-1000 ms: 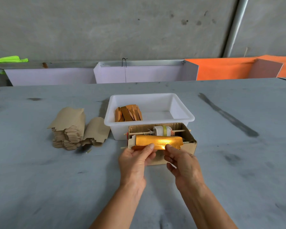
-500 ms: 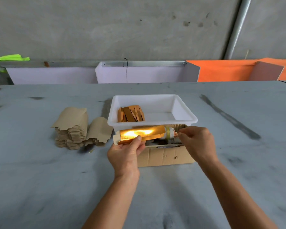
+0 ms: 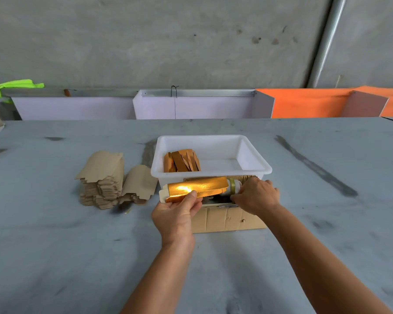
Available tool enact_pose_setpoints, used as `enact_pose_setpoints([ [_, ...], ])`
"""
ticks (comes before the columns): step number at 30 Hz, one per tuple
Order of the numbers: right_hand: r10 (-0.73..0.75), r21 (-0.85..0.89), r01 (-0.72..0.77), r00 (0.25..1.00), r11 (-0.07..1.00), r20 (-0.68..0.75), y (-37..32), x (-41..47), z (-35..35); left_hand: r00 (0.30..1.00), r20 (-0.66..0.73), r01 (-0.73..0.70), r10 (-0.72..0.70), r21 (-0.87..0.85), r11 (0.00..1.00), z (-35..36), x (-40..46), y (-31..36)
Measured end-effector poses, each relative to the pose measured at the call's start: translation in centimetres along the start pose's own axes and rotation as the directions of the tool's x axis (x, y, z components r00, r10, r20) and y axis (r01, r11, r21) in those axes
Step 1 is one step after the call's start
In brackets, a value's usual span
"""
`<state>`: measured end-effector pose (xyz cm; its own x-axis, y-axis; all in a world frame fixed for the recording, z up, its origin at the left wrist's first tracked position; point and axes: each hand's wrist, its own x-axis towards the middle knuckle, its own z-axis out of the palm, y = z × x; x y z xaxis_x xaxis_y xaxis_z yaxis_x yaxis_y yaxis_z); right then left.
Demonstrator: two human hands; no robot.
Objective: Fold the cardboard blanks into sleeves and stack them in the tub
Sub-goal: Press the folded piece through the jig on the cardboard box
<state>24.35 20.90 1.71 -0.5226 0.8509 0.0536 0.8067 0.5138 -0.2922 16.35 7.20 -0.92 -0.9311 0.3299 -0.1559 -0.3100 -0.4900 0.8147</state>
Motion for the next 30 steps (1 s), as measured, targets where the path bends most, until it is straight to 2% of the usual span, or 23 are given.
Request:
enact_pose_setpoints([
  [13,0.117,0.108,-0.112,0.992,0.988,-0.046,-0.4,0.7,0.4,0.999,0.029,-0.028,0.027,0.019,0.999,0.2,-0.6,0.4],
  [18,0.099,0.179,-0.096,0.995,0.979,-0.007,-0.5,0.9,0.1,0.997,0.045,-0.068,0.067,0.030,0.997,0.6,-1.1,0.4],
  [22,0.065,0.274,-0.066,0.998,0.959,0.012,-0.7,1.2,-0.6,0.999,0.034,-0.038,0.037,0.038,0.999,1.0,-1.5,0.0],
  [30,0.068,0.299,-0.065,0.998,0.952,-0.001,-0.8,0.8,-1.6,1.000,-0.026,0.010,-0.010,-0.013,1.000,1.5,-1.9,-0.2],
])
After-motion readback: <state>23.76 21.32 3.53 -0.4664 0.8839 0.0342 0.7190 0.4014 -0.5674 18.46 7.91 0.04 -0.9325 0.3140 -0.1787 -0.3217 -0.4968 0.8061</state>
